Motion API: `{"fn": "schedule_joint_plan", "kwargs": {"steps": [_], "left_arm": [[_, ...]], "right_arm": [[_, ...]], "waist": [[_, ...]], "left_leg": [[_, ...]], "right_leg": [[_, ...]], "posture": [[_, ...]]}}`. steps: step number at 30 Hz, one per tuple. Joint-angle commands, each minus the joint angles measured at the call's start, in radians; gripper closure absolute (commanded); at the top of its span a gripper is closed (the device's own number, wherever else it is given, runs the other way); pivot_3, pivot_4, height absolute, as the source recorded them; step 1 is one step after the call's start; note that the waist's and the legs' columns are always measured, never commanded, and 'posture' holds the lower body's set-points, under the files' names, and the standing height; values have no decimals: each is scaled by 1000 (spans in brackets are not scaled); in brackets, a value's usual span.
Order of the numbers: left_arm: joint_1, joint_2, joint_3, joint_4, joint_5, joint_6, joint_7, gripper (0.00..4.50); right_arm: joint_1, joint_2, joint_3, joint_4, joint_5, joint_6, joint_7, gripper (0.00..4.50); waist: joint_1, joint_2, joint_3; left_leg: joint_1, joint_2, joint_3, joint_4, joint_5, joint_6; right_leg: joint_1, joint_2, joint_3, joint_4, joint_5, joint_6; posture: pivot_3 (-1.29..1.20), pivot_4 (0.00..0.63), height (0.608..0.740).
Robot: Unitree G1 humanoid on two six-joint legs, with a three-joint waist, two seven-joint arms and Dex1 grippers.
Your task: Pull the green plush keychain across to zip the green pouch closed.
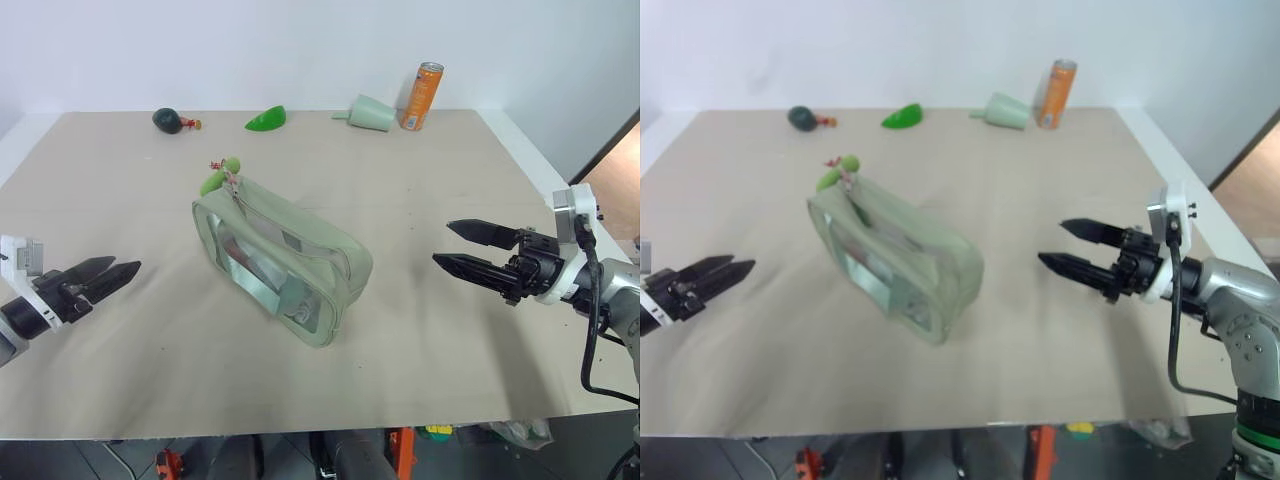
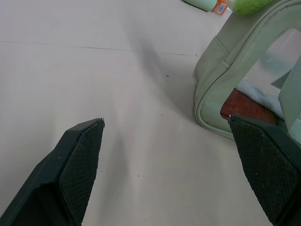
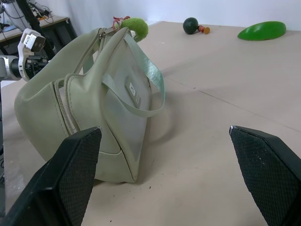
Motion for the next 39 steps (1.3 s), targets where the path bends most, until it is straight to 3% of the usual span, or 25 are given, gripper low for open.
{"fn": "schedule_joint_plan", "kwargs": {"steps": [1,7,12,18,23,32,39], "left_arm": [[-13,21,24,-20,-12,11,-2,136],[-37,25,25,-73,-30,39,3,136],[-111,36,16,-166,-85,63,-21,136],[-134,32,35,-313,-162,36,-103,136],[-93,31,39,-390,-212,45,-142,136],[-53,32,3,-464,-225,39,-158,136],[-60,23,-17,-454,-213,24,-162,136]], "right_arm": [[9,-9,15,-43,-17,-23,-6,0],[11,-29,74,-44,-85,-52,-1,0],[-117,-34,105,-51,-51,-13,-4,0],[-294,-24,110,-146,154,117,-21,0],[-335,-25,154,-249,285,187,-35,0],[-278,-80,324,-326,149,157,21,0],[-318,-47,461,-293,-2,105,20,0]], "waist": [[0,0,0],[0,0,0],[0,0,0],[-1,0,0],[1,0,0],[1,0,0],[1,0,0]], "left_leg": [[0,0,0,0,0,0],[0,0,0,0,0,0],[0,0,0,2,0,0],[0,0,0,1,0,0],[0,0,-1,0,-1,-2],[-1,0,-1,7,-1,-1],[-1,1,-1,12,-1,-1]], "right_leg": [[0,0,0,0,0,0],[0,0,0,1,0,0],[0,0,0,1,1,1],[0,1,0,1,1,0],[0,1,-1,1,-2,0],[1,0,-1,2,-1,1],[1,0,-2,6,-1,1]], "posture": [[0,150,740],[0,150,740],[0,150,740],[0,150,740],[0,150,740],[0,150,740],[0,150,740]]}}
